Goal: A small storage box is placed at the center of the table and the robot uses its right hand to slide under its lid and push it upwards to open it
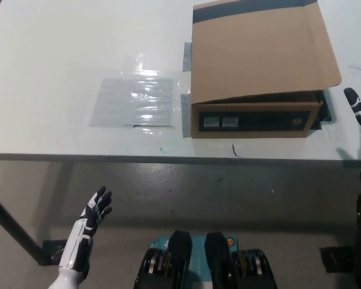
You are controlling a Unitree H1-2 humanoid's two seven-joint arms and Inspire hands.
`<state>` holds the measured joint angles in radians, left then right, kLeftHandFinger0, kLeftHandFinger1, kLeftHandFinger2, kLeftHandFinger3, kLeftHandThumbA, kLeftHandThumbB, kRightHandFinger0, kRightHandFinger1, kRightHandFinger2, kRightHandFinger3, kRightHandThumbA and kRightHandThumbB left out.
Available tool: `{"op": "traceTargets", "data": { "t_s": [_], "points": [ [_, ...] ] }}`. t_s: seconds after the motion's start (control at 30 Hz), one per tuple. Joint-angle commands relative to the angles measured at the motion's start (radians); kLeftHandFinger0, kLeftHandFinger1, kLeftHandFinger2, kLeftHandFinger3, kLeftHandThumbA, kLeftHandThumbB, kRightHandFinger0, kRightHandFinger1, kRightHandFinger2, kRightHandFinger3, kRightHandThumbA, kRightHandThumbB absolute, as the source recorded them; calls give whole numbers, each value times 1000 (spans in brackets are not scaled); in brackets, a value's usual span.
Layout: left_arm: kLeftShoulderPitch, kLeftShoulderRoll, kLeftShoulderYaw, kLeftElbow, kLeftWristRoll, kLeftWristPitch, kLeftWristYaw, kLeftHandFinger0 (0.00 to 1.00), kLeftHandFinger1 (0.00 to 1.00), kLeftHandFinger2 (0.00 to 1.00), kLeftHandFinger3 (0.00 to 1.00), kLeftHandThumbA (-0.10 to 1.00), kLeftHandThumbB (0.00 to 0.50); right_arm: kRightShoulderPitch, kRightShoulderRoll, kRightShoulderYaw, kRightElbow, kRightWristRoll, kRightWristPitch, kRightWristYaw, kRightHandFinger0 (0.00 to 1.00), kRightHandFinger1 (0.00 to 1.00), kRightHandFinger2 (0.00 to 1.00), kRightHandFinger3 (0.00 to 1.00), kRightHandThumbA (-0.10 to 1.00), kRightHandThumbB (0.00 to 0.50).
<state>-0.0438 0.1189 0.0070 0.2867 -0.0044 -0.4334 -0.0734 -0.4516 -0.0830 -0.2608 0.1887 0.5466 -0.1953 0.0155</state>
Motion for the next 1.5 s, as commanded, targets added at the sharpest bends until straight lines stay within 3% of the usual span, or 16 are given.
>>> {"op": "traceTargets", "data": {
  "t_s": [0.0,0.97,1.47],
  "points": [
    [-14,8,-3,-1,5,-37,-5,1000,1000,1000,1000,1000,500,-72,18,-11,5,60,22,28,1000,1000,1000,1000,1000,322],
    [-19,7,-3,-7,-5,-37,-10,1000,1000,1000,1000,1000,500,-127,114,-41,-7,199,137,20,1000,1000,1000,1000,1000,327],
    [-16,10,-4,-2,15,-37,0,1000,1000,1000,1000,1000,500,-162,24,-91,97,129,24,35,1000,1000,1000,1000,1000,318]
  ]
}}
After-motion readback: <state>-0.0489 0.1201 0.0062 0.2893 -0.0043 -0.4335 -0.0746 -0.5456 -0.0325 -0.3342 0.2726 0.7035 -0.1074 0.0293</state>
